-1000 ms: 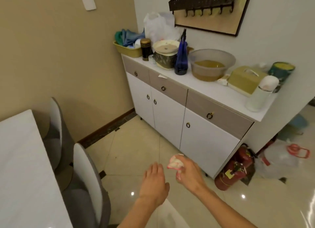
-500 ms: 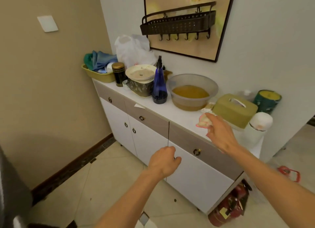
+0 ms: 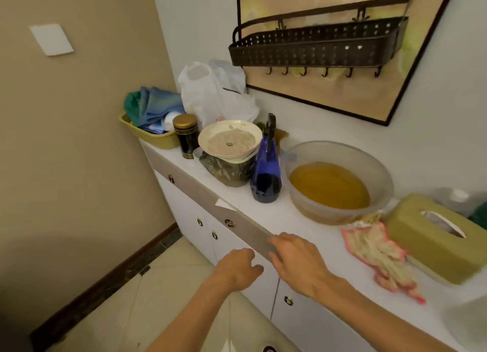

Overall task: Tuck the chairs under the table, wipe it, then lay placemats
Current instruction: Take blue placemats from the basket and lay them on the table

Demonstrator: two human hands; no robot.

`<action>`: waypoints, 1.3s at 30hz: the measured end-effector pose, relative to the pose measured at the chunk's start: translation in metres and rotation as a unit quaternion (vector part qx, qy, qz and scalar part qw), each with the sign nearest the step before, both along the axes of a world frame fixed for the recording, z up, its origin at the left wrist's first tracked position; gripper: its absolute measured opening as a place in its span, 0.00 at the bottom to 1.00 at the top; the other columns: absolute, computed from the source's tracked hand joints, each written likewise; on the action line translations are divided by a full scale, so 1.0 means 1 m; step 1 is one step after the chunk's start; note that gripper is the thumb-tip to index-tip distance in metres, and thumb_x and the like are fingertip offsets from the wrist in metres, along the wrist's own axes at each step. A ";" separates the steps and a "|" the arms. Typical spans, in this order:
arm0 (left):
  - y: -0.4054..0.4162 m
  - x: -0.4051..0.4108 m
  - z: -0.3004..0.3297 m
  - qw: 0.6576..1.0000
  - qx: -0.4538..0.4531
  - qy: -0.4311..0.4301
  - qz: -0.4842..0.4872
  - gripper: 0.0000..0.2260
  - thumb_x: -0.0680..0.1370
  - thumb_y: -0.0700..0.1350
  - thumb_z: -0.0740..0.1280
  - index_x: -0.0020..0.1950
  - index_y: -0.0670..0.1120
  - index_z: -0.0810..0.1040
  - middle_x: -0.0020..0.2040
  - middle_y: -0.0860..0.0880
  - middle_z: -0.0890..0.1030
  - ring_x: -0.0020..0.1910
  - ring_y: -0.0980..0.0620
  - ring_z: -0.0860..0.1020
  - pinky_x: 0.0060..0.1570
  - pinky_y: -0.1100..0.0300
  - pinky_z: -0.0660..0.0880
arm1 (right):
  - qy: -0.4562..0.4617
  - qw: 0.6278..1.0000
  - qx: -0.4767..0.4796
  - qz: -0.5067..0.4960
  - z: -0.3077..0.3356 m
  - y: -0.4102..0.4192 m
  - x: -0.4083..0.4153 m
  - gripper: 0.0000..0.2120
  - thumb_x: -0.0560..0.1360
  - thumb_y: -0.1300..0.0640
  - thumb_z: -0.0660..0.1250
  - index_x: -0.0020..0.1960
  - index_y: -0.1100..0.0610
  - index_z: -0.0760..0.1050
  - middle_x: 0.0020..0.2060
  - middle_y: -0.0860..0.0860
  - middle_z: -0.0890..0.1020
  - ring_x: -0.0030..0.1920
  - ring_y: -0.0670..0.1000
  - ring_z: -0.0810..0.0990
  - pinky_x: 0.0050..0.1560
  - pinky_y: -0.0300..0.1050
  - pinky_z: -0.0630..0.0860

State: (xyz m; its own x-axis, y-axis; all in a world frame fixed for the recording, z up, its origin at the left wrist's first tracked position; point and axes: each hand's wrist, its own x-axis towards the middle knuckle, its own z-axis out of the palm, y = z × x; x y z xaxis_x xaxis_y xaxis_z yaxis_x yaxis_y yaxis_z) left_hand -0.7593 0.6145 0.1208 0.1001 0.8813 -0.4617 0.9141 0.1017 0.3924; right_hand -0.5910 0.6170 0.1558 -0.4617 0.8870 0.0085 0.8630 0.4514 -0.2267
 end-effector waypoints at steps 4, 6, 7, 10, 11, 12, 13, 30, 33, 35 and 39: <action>0.041 -0.069 -0.003 0.997 0.001 0.008 0.078 0.21 0.80 0.57 0.60 0.69 0.48 0.73 0.65 0.48 0.78 0.61 0.48 0.77 0.60 0.52 0.74 | 0.114 0.992 -0.009 0.051 0.014 0.058 -0.090 0.11 0.80 0.51 0.59 0.58 0.53 0.75 0.51 0.50 0.80 0.48 0.51 0.78 0.46 0.46 0.75; 0.055 -0.107 0.006 0.992 0.019 0.027 0.125 0.21 0.80 0.57 0.60 0.69 0.50 0.73 0.66 0.50 0.78 0.62 0.48 0.77 0.61 0.52 0.74 | 0.155 0.985 -0.014 0.068 0.025 0.092 -0.134 0.08 0.80 0.51 0.60 0.54 0.53 0.74 0.48 0.51 0.80 0.46 0.53 0.78 0.46 0.48 0.77; 0.058 -0.121 0.012 0.989 0.024 0.029 0.142 0.20 0.80 0.58 0.60 0.69 0.50 0.73 0.66 0.51 0.77 0.62 0.49 0.76 0.60 0.52 0.74 | 0.173 0.982 -0.018 0.072 0.030 0.105 -0.153 0.07 0.79 0.51 0.59 0.52 0.52 0.73 0.47 0.52 0.80 0.46 0.54 0.78 0.46 0.51 0.77; 0.074 -0.163 0.034 0.977 0.057 0.044 0.202 0.15 0.79 0.56 0.61 0.60 0.49 0.76 0.58 0.49 0.82 0.55 0.48 0.79 0.52 0.54 0.76 | 0.206 0.974 -0.030 0.093 0.048 0.148 -0.213 0.09 0.79 0.52 0.59 0.56 0.54 0.74 0.51 0.53 0.80 0.51 0.58 0.78 0.50 0.52 0.76; 0.077 -0.175 0.036 0.972 0.065 0.052 0.222 0.13 0.80 0.55 0.62 0.57 0.48 0.76 0.55 0.48 0.82 0.52 0.47 0.80 0.48 0.54 0.76 | 0.211 0.972 -0.026 0.094 0.051 0.156 -0.230 0.12 0.79 0.52 0.59 0.59 0.55 0.74 0.54 0.53 0.80 0.53 0.58 0.78 0.50 0.52 0.75; 0.079 -0.182 0.044 0.967 0.066 0.049 0.242 0.12 0.80 0.54 0.62 0.56 0.47 0.76 0.54 0.47 0.82 0.52 0.46 0.80 0.47 0.55 0.75 | 0.206 0.973 -0.031 0.096 0.055 0.164 -0.243 0.13 0.80 0.52 0.60 0.60 0.56 0.74 0.54 0.54 0.80 0.53 0.58 0.78 0.49 0.51 0.75; 0.087 -0.195 0.049 0.961 0.076 0.044 0.261 0.14 0.81 0.53 0.62 0.59 0.45 0.76 0.56 0.45 0.82 0.54 0.44 0.80 0.49 0.55 0.75 | 0.199 0.974 -0.027 0.103 0.059 0.177 -0.259 0.12 0.80 0.53 0.60 0.59 0.57 0.74 0.54 0.54 0.80 0.53 0.58 0.78 0.47 0.49 0.73; 0.358 -0.399 0.092 0.933 0.270 0.017 0.238 0.15 0.81 0.53 0.61 0.55 0.41 0.76 0.51 0.41 0.81 0.52 0.38 0.78 0.45 0.49 0.73 | 0.053 0.990 0.122 0.037 0.073 0.438 -0.432 0.03 0.77 0.59 0.61 0.44 0.56 0.69 0.49 0.57 0.77 0.53 0.60 0.75 0.42 0.51 0.70; 0.410 -0.430 0.091 0.943 0.270 0.022 0.196 0.15 0.80 0.51 0.63 0.52 0.39 0.76 0.52 0.38 0.80 0.54 0.36 0.77 0.48 0.47 0.75 | 0.008 0.990 0.136 0.029 0.070 0.469 -0.459 0.04 0.76 0.57 0.63 0.48 0.58 0.73 0.49 0.56 0.78 0.53 0.59 0.75 0.45 0.51 0.71; 0.439 -0.444 0.087 0.946 0.275 0.035 0.170 0.13 0.79 0.51 0.64 0.48 0.40 0.75 0.51 0.37 0.80 0.53 0.36 0.78 0.47 0.47 0.75 | -0.020 0.989 0.143 0.021 0.067 0.485 -0.471 0.06 0.77 0.56 0.63 0.50 0.58 0.74 0.50 0.56 0.77 0.54 0.59 0.74 0.46 0.51 0.70; 0.468 -0.453 0.079 0.947 0.275 0.079 0.148 0.11 0.76 0.49 0.65 0.41 0.43 0.72 0.47 0.39 0.80 0.51 0.37 0.77 0.48 0.48 0.72 | -0.055 0.989 0.139 0.012 0.061 0.505 -0.485 0.10 0.78 0.53 0.63 0.53 0.59 0.74 0.53 0.57 0.77 0.56 0.59 0.74 0.51 0.52 0.70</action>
